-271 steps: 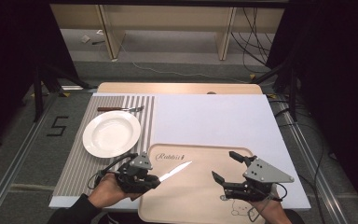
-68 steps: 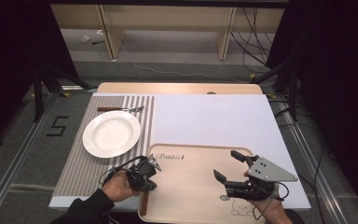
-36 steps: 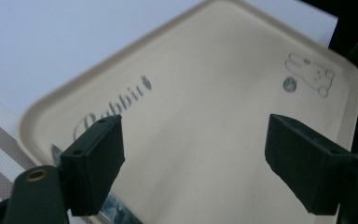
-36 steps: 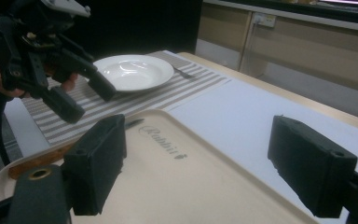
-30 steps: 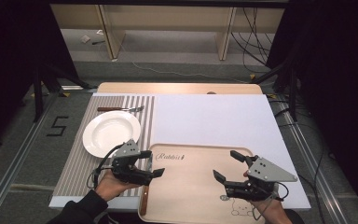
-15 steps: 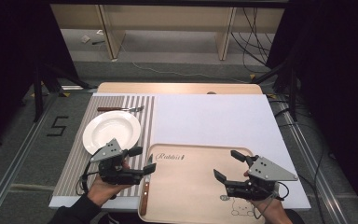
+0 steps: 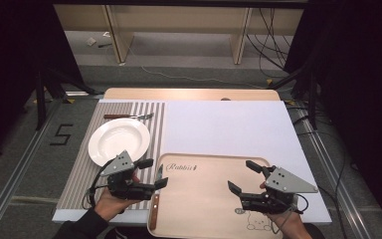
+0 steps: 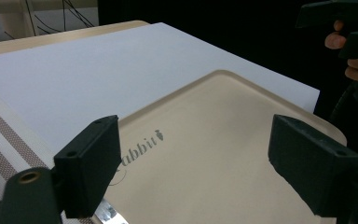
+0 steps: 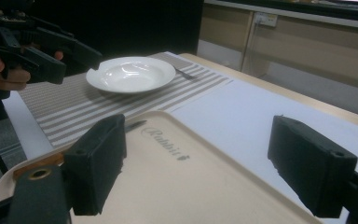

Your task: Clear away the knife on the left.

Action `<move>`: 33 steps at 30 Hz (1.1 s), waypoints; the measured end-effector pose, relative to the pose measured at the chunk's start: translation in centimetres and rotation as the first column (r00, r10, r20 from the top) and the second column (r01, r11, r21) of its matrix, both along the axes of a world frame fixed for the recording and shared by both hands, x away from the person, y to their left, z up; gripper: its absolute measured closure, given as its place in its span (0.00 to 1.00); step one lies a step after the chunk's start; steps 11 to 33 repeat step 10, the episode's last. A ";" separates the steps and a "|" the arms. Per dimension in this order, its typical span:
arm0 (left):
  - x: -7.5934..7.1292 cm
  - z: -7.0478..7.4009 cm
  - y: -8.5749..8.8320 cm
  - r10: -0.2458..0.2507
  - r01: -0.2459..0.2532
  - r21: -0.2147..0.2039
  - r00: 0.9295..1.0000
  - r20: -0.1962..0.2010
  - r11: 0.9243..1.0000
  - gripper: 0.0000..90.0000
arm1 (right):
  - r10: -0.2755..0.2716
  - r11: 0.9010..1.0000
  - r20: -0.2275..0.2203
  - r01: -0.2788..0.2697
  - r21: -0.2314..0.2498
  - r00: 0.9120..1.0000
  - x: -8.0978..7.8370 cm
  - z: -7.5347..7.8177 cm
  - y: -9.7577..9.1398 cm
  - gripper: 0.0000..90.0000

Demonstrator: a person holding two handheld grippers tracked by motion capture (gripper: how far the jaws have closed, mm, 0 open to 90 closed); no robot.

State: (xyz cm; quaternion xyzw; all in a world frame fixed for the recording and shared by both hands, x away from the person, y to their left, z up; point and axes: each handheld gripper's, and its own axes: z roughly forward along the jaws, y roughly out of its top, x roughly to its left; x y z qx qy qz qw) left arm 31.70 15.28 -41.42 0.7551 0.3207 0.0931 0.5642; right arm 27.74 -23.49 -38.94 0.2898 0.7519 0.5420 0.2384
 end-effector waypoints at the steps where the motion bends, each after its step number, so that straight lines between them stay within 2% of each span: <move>1: 0.0 0.0 0.0 -0.001 0.001 0.001 1.000 -0.003 1.000 0.19 | 0.000 1.000 0.001 0.000 0.000 1.000 0.0 0.0 0.0 0.23; 10: 0.1 -0.2 -0.3 -0.009 0.009 0.024 1.000 -0.013 1.000 0.19 | 0.001 1.000 0.000 -0.001 0.000 1.000 0.0 0.0 0.0 0.23; 33: 0.1 -0.2 -0.3 -0.009 0.009 0.024 1.000 -0.013 1.000 0.19 | 0.001 1.000 0.000 -0.001 0.000 1.000 0.0 0.0 0.0 0.23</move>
